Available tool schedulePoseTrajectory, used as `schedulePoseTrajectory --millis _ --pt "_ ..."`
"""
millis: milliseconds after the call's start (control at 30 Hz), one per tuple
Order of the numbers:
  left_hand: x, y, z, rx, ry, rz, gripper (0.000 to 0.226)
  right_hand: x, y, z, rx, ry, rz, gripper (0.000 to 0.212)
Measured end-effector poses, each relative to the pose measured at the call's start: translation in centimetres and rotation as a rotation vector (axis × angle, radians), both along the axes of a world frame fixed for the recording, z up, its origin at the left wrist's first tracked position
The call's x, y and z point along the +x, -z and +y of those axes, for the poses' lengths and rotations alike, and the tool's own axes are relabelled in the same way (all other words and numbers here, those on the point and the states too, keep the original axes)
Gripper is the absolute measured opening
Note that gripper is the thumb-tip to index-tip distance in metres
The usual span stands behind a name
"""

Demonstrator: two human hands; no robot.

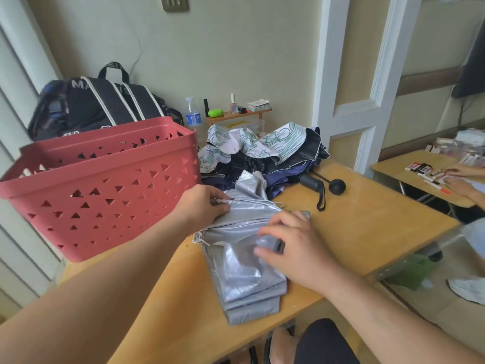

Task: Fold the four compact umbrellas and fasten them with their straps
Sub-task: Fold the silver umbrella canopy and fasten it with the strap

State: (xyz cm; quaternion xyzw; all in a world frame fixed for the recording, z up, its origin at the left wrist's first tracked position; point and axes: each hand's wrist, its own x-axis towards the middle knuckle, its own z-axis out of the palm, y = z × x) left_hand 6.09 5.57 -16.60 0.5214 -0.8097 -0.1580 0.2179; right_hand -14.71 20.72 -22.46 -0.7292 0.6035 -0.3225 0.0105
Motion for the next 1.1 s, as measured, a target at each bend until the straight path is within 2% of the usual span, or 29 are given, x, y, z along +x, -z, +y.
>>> schedulePoseTrajectory --millis 100,200,300,367,433,533,567,633,733,867,967,1033,1100 --pt "0.2 0.4 0.4 0.010 -0.006 0.055 0.017 -0.9 -1.8 -2.8 -0.192 0.114 -0.033 0.026" --pt "0.2 0.7 0.9 -0.046 0.002 0.085 0.018 -1.4 -4.2 -6.2 -0.028 0.208 0.022 0.025" --pt "0.4 1.3 1.5 -0.129 0.010 0.157 0.027 -0.4 -5.3 -8.5 0.179 0.151 0.076 0.034" --pt "0.6 1.8 1.9 -0.153 0.010 0.190 0.030 0.4 -5.5 -9.2 0.281 0.105 0.079 0.030" --pt "0.8 2.5 2.1 -0.150 0.014 0.206 0.032 0.9 -5.4 -9.6 0.306 0.131 0.088 0.018" --pt "1.1 3.5 2.2 -0.162 0.023 0.204 0.034 0.9 -5.0 -9.6 0.194 0.252 0.049 0.030" --pt "1.1 3.8 2.2 -0.168 0.020 0.193 0.033 0.9 -5.0 -9.4 0.149 0.289 0.030 0.028" --pt "1.3 4.1 2.1 -0.161 0.013 0.168 0.033 0.8 -5.1 -8.9 0.065 0.312 -0.042 0.022" --pt "1.3 4.1 2.2 -0.179 -0.007 0.118 0.035 0.9 -5.0 -8.5 -0.051 0.275 -0.267 0.019" --pt "1.4 3.5 2.1 -0.137 -0.063 0.046 0.067 1.6 -4.2 -7.9 -0.006 0.157 -0.655 0.009" --pt "1.9 2.4 2.0 -0.030 -0.051 0.047 0.089 1.6 -3.7 -6.9 -0.005 0.083 -0.771 0.015" --pt "2.0 1.5 2.0 0.039 -0.035 0.114 0.078 1.5 -3.3 -6.0 -0.019 0.043 -0.722 0.018" --pt "1.8 0.3 1.9 0.123 -0.006 0.232 0.048 1.8 -2.8 -4.8 -0.021 0.037 -0.593 0.023"
